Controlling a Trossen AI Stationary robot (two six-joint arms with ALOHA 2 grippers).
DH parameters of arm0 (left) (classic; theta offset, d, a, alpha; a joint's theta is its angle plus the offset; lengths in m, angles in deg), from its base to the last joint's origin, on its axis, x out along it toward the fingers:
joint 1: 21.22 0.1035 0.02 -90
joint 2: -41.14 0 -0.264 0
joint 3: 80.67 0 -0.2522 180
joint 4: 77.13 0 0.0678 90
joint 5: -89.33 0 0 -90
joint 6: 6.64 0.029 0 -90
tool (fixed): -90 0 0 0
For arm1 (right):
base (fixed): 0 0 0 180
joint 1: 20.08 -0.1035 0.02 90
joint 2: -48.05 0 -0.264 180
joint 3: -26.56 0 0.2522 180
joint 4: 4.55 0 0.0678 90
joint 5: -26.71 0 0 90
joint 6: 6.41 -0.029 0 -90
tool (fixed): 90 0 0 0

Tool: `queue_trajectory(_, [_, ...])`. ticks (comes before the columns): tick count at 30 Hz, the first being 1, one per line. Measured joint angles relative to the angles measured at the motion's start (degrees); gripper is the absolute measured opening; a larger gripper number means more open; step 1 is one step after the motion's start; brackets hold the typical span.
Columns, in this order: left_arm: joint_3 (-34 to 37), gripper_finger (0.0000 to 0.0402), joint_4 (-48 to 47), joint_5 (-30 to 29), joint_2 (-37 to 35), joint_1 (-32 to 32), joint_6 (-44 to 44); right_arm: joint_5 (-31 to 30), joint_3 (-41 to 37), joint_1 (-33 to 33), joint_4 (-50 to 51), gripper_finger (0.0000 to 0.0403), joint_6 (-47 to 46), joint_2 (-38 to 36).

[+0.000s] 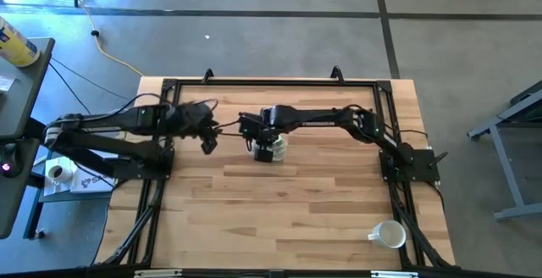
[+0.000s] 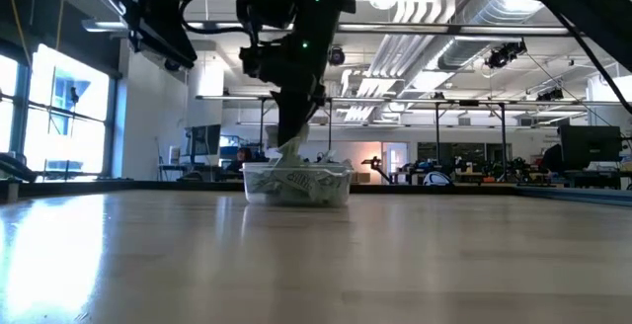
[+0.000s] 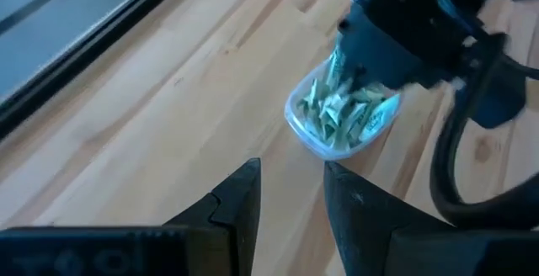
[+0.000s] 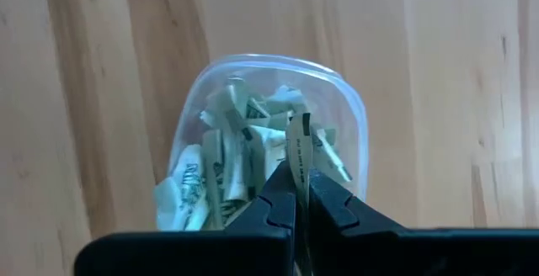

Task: Pick and place Stevia / Truvia into bins
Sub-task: Put the stevia packet into the transparent container

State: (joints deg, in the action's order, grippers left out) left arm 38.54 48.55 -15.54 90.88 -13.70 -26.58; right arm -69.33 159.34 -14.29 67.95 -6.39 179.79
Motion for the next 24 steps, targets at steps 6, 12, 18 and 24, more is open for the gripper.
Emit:
queue_trajectory(6, [-0.01, 0.0165, 2.31, 7.42, 0.06, 8.61, 5.18, 0.41, 0.07, -0.46, 0.01, 0.0001, 0.04, 0.46])
queue_trajectory(12, [-0.11, 0.0165, 4.6, 13.45, 0.06, 14.28, 7.43, 0.11, 0.06, -0.59, 3.3, 0.0001, 2.47, 1.11])
queue_trajectory(18, [-0.11, 0.0165, 6.55, 14.52, 0.06, 17.14, 9.74, -1.54, 0.07, -0.06, 2.35, 0.0002, 3.93, 1.12])
queue_trajectory(24, [-0.11, 0.0165, 6.56, 15.69, 0.08, 19.27, 10.93, 3.6, 0.07, 0.81, 1.95, 0.0004, 6.6, 1.12])
